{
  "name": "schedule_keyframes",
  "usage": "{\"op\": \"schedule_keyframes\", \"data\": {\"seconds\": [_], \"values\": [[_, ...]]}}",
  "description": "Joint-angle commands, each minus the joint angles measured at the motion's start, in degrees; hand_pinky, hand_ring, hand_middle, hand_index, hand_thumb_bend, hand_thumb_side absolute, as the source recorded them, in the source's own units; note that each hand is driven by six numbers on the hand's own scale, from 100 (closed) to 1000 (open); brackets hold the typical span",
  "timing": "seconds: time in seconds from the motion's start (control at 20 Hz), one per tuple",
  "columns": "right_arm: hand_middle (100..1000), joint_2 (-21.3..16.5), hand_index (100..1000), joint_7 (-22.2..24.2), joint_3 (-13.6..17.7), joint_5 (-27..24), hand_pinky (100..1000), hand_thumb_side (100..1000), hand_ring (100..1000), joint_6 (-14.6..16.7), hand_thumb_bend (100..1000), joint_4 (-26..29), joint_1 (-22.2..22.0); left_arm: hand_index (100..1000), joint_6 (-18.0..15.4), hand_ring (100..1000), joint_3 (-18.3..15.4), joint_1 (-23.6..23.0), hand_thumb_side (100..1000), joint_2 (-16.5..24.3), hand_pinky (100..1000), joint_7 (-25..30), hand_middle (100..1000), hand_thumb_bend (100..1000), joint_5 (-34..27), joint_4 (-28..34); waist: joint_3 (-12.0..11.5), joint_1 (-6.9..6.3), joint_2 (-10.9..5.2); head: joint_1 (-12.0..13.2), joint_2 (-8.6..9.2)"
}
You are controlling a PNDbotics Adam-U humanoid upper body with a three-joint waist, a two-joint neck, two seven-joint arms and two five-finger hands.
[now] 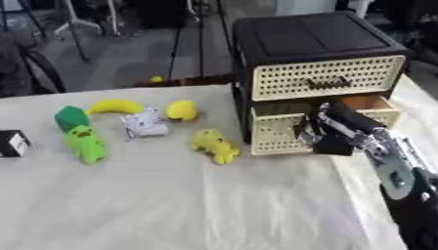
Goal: Pick up objects from table and place into drawer.
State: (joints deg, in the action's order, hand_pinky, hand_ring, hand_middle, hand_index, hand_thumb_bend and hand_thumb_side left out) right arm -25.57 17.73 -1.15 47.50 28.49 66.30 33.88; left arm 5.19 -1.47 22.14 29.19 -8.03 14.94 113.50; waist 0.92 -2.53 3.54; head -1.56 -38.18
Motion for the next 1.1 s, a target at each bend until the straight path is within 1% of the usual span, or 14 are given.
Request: {"op": "schedule_keyframes", "data": {"seconds": [0.05, 0.4, 0.8, 0.9, 1.0, 1.1], "values": [[584, -2.3, 621, -1.0, 0.9, 0.9, 100, 865, 206, -0.2, 100, -0.5, 1.8, 745, -0.1, 543, -0.8, 0.3, 750, 0.6, 652, -0.2, 591, 721, 0.2, 1.0, -0.4, 0.07, -0.63, -0.2, 0.06], [594, -3.3, 626, -3.2, 1.6, 2.8, 100, 845, 220, -0.6, 100, -2.8, 2.7, 744, 0.1, 542, -1.2, -0.2, 749, 0.2, 653, -0.7, 591, 719, 0.3, 1.0, -1.4, 0.1, -0.63, -0.4, 0.15], [610, -4.6, 634, -6.1, 1.7, 6.4, 100, 810, 258, -0.4, 100, -4.6, 3.4, 744, 0.2, 542, -1.5, -0.5, 749, 0.0, 653, -1.1, 590, 719, 0.4, 1.0, -1.9, 0.18, -0.68, -0.7, 0.23], [614, -4.9, 635, -7.0, 1.7, 7.3, 117, 800, 274, -0.3, 100, -4.9, 3.5, 743, 0.2, 542, -1.6, -0.6, 750, 0.0, 653, -1.2, 590, 718, 0.5, 0.9, -2.0, 0.22, -0.7, -0.8, 0.26], [619, -5.1, 636, -8.0, 1.9, 8.0, 142, 787, 294, -0.2, 100, -5.3, 3.5, 743, 0.2, 506, -1.7, -0.7, 750, -0.1, 653, -1.2, 590, 718, 0.6, 0.8, -2.1, 0.27, -0.73, -0.8, 0.25], [625, -5.4, 639, -9.1, 2.0, 8.5, 177, 760, 330, -0.3, 100, -5.5, 3.4, 743, 0.1, 492, -1.8, -0.9, 750, -0.1, 653, -1.2, 589, 718, 0.6, 0.7, -2.1, 0.33, -0.75, -0.8, 0.24]]}}
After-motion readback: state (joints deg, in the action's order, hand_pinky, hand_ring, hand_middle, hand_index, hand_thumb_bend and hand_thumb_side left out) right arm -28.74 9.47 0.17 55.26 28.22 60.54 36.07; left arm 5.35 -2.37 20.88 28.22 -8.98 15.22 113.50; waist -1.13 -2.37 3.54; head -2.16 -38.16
